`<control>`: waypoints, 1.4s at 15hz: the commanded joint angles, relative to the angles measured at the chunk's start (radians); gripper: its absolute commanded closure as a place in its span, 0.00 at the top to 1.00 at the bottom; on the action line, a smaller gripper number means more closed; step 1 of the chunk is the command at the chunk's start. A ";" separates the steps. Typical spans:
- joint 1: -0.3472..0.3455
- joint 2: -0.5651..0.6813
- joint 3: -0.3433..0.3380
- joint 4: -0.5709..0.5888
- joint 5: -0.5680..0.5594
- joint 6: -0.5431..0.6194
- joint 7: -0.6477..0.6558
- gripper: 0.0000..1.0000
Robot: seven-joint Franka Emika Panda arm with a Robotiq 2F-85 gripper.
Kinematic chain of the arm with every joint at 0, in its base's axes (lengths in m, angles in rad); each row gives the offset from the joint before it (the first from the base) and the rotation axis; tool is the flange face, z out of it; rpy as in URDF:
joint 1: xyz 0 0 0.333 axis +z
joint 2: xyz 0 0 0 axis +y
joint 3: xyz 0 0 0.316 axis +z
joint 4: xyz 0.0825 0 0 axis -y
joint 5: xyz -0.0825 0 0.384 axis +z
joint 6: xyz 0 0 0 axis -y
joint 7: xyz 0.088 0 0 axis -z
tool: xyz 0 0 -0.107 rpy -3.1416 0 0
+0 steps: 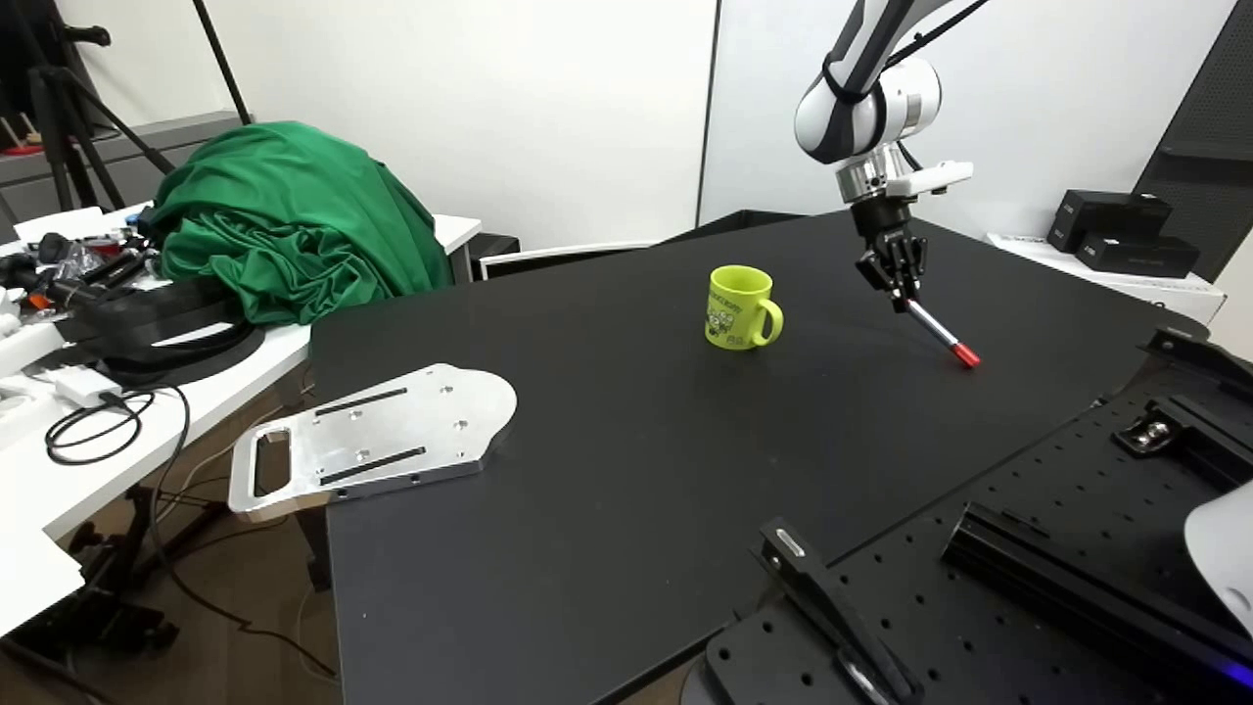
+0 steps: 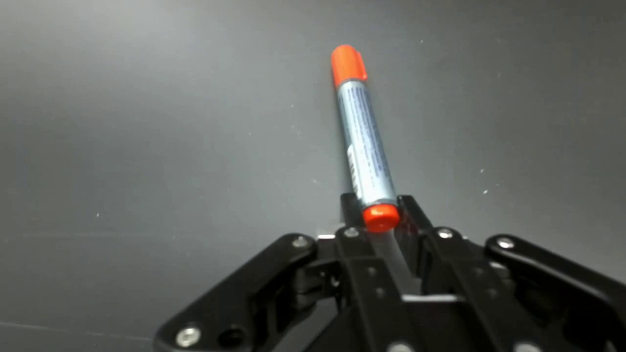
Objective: Remove the marker from the mug.
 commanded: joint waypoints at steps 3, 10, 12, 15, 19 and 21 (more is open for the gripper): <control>0.016 -0.116 0.016 -0.151 -0.004 0.201 0.014 0.06; 0.037 -0.210 0.015 -0.292 -0.007 0.336 0.020 0.50; 0.039 -0.224 0.015 -0.312 -0.006 0.348 0.019 0.61; 0.041 -0.252 0.017 -0.335 -0.006 0.348 0.013 0.81; 0.054 -0.333 0.029 -0.358 -0.005 0.276 -0.008 1.00; 0.041 -0.265 0.030 -0.306 -0.003 0.304 -0.007 0.97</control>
